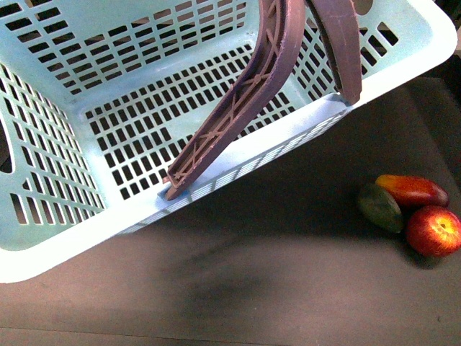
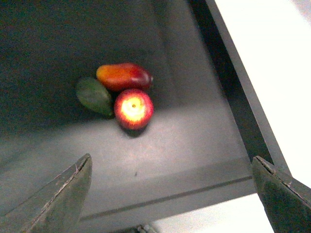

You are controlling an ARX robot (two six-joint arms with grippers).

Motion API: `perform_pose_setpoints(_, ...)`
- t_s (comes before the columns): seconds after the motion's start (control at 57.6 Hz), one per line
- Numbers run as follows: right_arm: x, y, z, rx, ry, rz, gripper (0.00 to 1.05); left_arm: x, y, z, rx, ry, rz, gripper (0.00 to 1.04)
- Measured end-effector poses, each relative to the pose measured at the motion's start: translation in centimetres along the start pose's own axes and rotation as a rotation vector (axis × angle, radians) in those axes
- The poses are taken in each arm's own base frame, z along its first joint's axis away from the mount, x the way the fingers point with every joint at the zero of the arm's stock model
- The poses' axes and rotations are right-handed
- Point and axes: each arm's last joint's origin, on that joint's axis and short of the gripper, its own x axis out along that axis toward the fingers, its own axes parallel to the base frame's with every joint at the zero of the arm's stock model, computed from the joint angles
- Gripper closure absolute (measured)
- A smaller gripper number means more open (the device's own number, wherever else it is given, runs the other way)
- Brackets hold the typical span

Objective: Pick apple with right arm and hold basket with left

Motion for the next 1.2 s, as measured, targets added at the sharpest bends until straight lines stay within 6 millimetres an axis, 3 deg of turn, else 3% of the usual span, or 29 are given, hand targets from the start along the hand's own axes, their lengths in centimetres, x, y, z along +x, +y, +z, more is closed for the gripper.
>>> perform_pose_setpoints(0.087, 2.7, 0.0, 1.5, 0.021, 0.013, 0.018, 0.09, 0.0, 0.0, 0.0, 0.001, -0.002, 0.0, 0.89)
perform_pose_setpoints(0.191, 7.6, 0.7, 2.0, -0.014, 0.082, 0.056, 0.09, 0.0, 0.0, 0.0, 0.001, -0.003, 0.001, 0.89)
perform_pose_setpoints(0.365, 13.8, 1.8, 0.0, -0.06, 0.217, 0.08, 0.09, 0.0, 0.0, 0.0, 0.0, 0.0, -0.001, 0.89)
perform_pose_setpoints(0.521, 17.6, 2.8, -2.9, -0.057, 0.34, 0.088, 0.09, 0.0, 0.0, 0.0, 0.001, -0.003, 0.001, 0.89)
perform_pose_setpoints(0.73, 20.1, 4.2, -4.8, -0.047, 0.414, 0.107, 0.09, 0.0, 0.0, 0.0, 0.001, -0.002, 0.0, 0.89)
perform_pose_setpoints(1.199, 24.6, 4.7, -4.8, -0.004, 0.446, 0.086, 0.09, 0.0, 0.0, 0.0, 0.002, -0.002, 0.0, 0.89)
